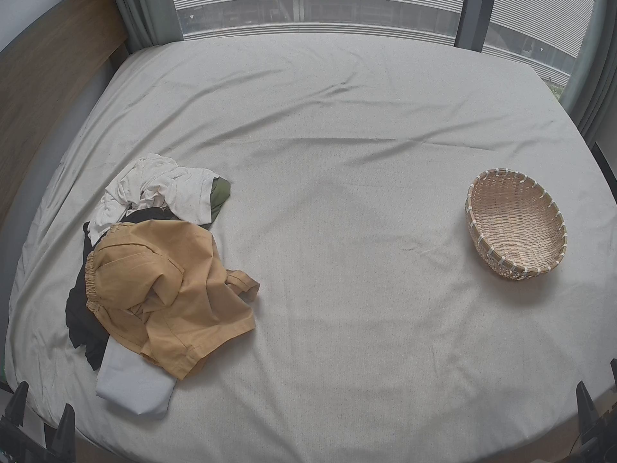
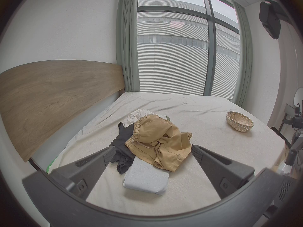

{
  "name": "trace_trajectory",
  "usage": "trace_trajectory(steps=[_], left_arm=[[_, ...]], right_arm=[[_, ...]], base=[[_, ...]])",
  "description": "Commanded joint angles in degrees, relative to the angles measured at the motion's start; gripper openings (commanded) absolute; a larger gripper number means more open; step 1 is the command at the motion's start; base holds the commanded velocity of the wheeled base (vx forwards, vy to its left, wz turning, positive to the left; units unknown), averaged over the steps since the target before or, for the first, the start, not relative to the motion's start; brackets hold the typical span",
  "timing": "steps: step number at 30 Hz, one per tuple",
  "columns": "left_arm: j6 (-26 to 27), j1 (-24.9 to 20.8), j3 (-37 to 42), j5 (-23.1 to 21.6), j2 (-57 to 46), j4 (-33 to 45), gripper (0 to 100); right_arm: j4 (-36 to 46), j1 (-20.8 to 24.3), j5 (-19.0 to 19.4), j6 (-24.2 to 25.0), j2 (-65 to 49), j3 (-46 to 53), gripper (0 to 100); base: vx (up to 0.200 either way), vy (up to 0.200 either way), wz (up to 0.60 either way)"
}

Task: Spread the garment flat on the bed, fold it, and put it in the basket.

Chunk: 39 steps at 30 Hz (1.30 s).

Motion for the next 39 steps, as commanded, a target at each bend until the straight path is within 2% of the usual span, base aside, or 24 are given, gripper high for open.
trace_trajectory(steps=[1, 15, 16, 18, 19, 20, 22, 26, 28, 33, 36, 39], left_arm=[[0.1, 0.1, 0.9, 0.0, -0.5, 0.0, 100], [0.9, 0.1, 0.9, -0.7, -0.6, -0.6, 100], [0.8, 0.1, -0.3, -1.0, -0.4, -1.1, 100], [0.7, 0.0, -7.6, -1.4, 3.1, -3.2, 100], [0.7, 0.0, -8.3, -1.5, 3.6, -3.3, 100], [0.7, -0.8, -14.5, -1.6, 8.6, -3.7, 100], [0.1, -2.9, -17.1, -1.9, 12.0, -3.4, 100], [-4.4, -5.7, -15.5, -6.3, 17.0, -3.2, 100], [-10.1, -7.3, -15.2, -9.9, 21.0, -3.3, 100], [-20.2, -8.0, -18.2, -13.6, 32.7, -6.6, 100], [-22.7, -8.0, -18.5, -14.0, 38.5, -10.2, 100], [-22.9, -8.0, -17.7, -14.0, 43.0, -13.3, 100]], right_arm=[[0.0, 0.0, 0.0, 0.1, -0.7, 0.9, 100], [0.0, 0.0, -0.1, 0.2, -0.7, 0.9, 100], [0.0, 0.0, -0.1, 0.2, -0.7, 0.9, 100], [0.0, 0.0, -0.1, 0.3, -0.7, 0.9, 100], [0.0, 0.0, -0.1, 0.3, -0.7, 0.9, 100], [0.0, 0.0, -0.1, 0.2, -0.7, 0.9, 100], [0.0, 0.0, -0.1, 0.3, -0.7, 0.9, 100], [0.0, 0.0, -0.2, 0.4, -0.7, 0.9, 100], [0.0, 0.0, -0.2, 0.4, -0.7, 0.9, 100], [0.0, 0.0, 0.0, 0.2, -0.7, 0.9, 100], [0.0, 0.0, -0.1, 0.3, -0.7, 0.9, 100], [0.0, 0.0, -0.1, 0.2, -0.7, 0.9, 100]], base=[[0.0, 0.0, 0.0], [0.0, 0.0, 0.0], [0.0, 0.0, 0.0], [0.0, 0.0, 0.0], [0.0, 0.0, 0.0], [0.0, 0.0, 0.0], [0.0, 0.0, 0.0], [0.0, 0.0, 0.0], [0.0, 0.0, 0.0], [0.0, 0.0, 0.0], [0.0, 0.0, 0.0], [0.0, 0.0, 0.0]])
